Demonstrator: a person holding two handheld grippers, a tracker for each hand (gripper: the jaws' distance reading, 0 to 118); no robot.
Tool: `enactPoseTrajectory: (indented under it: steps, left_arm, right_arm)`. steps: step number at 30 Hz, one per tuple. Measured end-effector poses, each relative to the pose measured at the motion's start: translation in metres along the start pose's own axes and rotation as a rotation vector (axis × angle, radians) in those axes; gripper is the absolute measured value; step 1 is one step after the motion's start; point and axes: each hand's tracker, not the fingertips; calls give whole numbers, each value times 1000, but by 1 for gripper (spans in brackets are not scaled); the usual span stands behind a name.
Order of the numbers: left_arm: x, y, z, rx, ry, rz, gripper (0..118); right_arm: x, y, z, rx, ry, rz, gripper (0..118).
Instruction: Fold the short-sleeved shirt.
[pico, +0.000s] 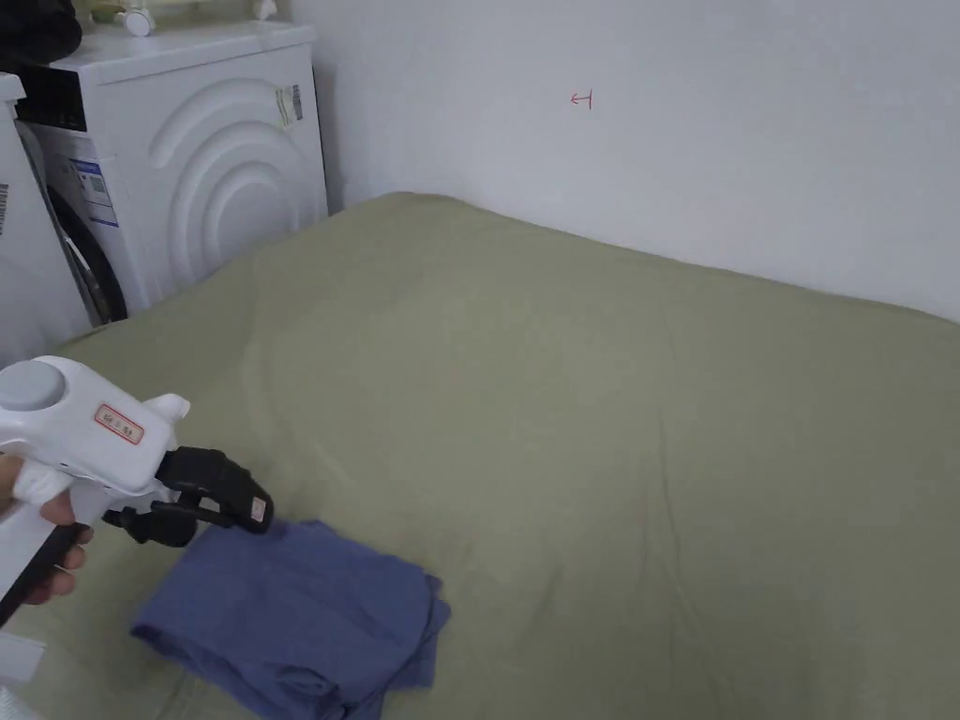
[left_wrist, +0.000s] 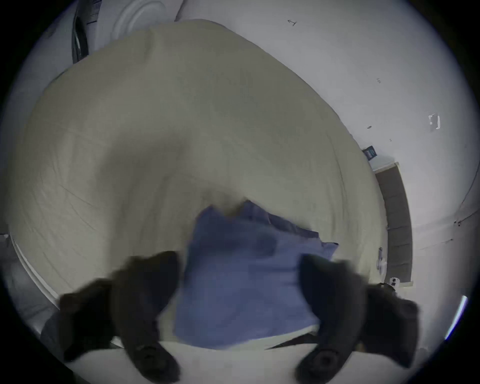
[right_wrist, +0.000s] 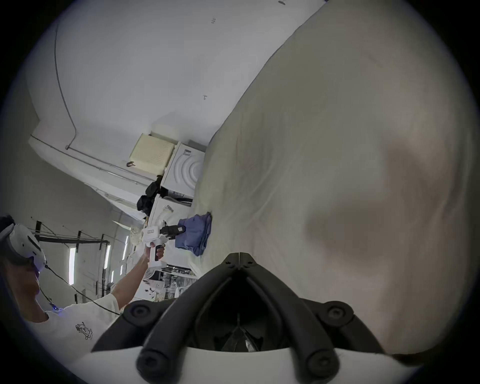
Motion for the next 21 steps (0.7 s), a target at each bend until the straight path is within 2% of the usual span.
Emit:
enactPoseTrajectory:
  steps: [4, 8, 9, 10, 11, 15, 17, 18, 21]
  left_arm:
    - [8, -7, 26, 85, 29, -7, 110]
    - [34, -21, 55, 151, 52, -32, 104]
    - [44, -26, 61, 191, 48, -58, 93]
    - [57, -33, 67, 216, 32, -76, 62]
    - [73, -41, 72, 244, 1, -72, 0]
    - [158, -84, 68, 333, 11, -201, 0]
    - [216, -110, 57, 372, -60, -243, 0]
    - [241, -123, 53, 363, -67, -281, 0]
    - [312, -158, 41, 522, -40, -375, 0]
  right_arm:
    - [-8, 6, 4, 6, -2, 38, 0]
    - [-24, 8, 15, 20, 17, 84, 0]
    - [-28, 10, 20, 29, 14, 103, 0]
    - [-32, 12, 26, 44, 15, 119, 0]
    - [-40, 14, 32, 82, -16, 147, 0]
    - [-79, 25, 54, 186, -167, 325, 0]
    - [-111, 26, 63, 294, -314, 489, 0]
    - [-124, 26, 66, 331, -370, 545, 0]
    - [-164, 22, 71, 506, -572, 696, 0]
